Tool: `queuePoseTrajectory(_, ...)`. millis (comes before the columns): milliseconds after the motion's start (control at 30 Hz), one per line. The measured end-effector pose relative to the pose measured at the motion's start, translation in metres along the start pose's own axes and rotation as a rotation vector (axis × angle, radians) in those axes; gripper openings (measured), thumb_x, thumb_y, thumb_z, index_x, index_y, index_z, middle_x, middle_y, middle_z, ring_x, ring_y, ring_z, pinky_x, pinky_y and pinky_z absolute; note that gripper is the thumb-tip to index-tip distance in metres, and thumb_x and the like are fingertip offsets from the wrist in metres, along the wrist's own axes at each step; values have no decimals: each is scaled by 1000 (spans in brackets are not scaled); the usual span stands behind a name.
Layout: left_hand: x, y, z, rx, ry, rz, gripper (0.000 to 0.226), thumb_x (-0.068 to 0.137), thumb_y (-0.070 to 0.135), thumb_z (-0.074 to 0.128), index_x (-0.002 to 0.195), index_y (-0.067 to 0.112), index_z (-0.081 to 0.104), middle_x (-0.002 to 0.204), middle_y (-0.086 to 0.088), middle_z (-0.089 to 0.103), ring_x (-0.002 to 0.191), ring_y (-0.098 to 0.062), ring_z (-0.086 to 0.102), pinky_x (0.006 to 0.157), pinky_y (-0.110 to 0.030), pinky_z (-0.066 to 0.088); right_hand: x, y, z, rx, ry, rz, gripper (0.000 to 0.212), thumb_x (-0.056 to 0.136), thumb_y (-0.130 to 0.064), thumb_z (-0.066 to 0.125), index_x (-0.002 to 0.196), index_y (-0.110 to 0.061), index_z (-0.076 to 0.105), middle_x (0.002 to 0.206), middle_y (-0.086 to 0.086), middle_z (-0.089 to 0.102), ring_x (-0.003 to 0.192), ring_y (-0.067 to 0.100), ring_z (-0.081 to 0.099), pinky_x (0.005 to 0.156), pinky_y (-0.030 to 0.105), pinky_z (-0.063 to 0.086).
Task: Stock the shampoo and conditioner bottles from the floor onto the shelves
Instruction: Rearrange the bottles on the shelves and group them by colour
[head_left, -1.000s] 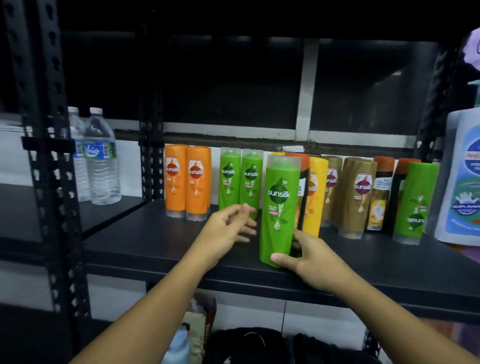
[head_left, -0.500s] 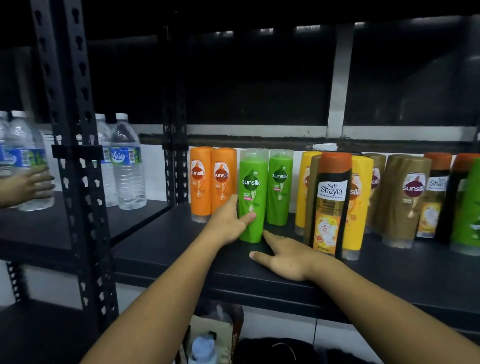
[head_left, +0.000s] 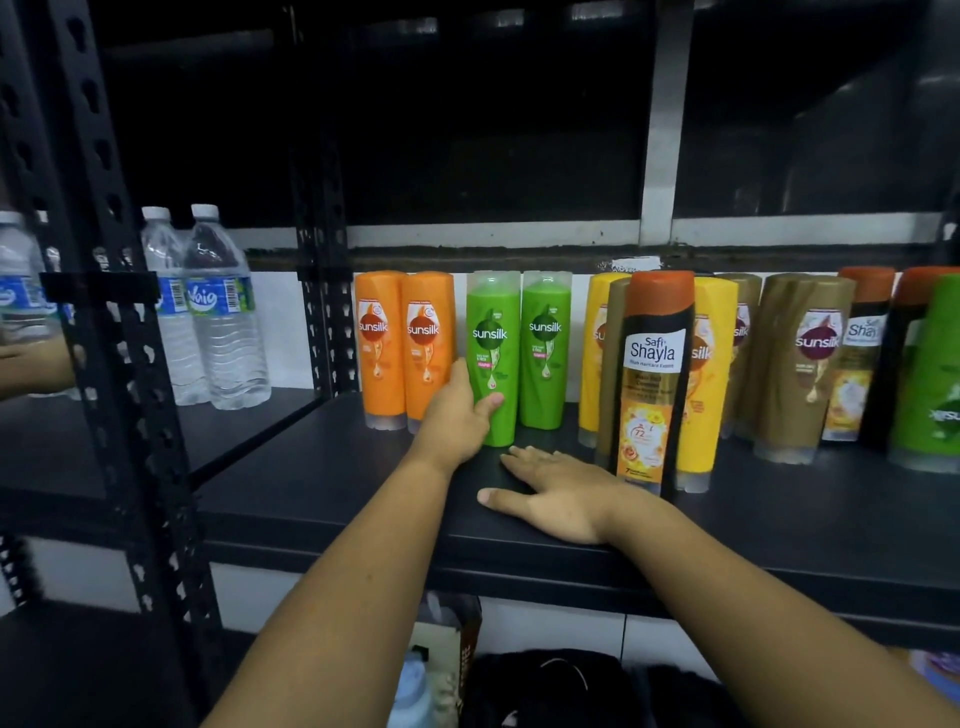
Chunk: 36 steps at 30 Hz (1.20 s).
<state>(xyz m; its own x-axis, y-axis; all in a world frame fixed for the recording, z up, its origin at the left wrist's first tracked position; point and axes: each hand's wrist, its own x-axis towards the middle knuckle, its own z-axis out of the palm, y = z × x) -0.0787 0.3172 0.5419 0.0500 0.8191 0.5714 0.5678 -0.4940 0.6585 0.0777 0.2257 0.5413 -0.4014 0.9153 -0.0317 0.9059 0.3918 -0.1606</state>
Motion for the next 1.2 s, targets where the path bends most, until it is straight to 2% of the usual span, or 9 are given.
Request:
queuePoseTrajectory(267,-7,-9,1,43,-65,60,70,94,11,72,149,18,29,141,-5,57,129,-21,56,104,-31,43,-2,0,2,22,28,29,87,92,-80,28,161,-29,19,169,-7,11,156,16,8,125,39,11)
queuePoseTrajectory(400,-5,-10,2,58,-60,67,73,94,11,72,151,16,27,142,-6,57,129,-23,56,106,-35,45,-2,0,3,16,44,33,86,92,-80,29,161,-30,21,168,-8,14,156,15,10,123,40,14)
queuePoseTrajectory(633,-2,-9,3,44,-51,50,73,95,12,71,153,17,28,142,-6,57,130,-23,56,107,-36,45,-1,1,4,7,39,41,87,91,-82,26,161,-30,21,168,-8,14,156,17,11,125,43,15)
queuePoseTrajectory(800,2,-10,7,79,-26,33,70,96,13,70,152,14,28,138,-10,61,125,-28,60,96,-29,44,-1,1,3,0,43,37,87,91,-81,26,161,-30,20,168,-8,14,156,16,11,123,42,15)
queuePoseTrajectory(1067,3,-12,7,88,-22,34,64,95,16,71,147,13,34,136,-10,63,123,-29,62,95,-31,47,-1,1,2,21,53,28,84,92,-79,30,160,-30,23,168,-9,16,155,14,12,122,40,16)
queuePoseTrajectory(1200,-1,-12,3,114,-15,27,59,93,21,74,142,13,41,131,-8,65,119,-26,63,97,-35,51,-4,1,2,82,97,32,83,90,-79,38,157,-30,33,165,-8,27,152,17,25,120,40,24)
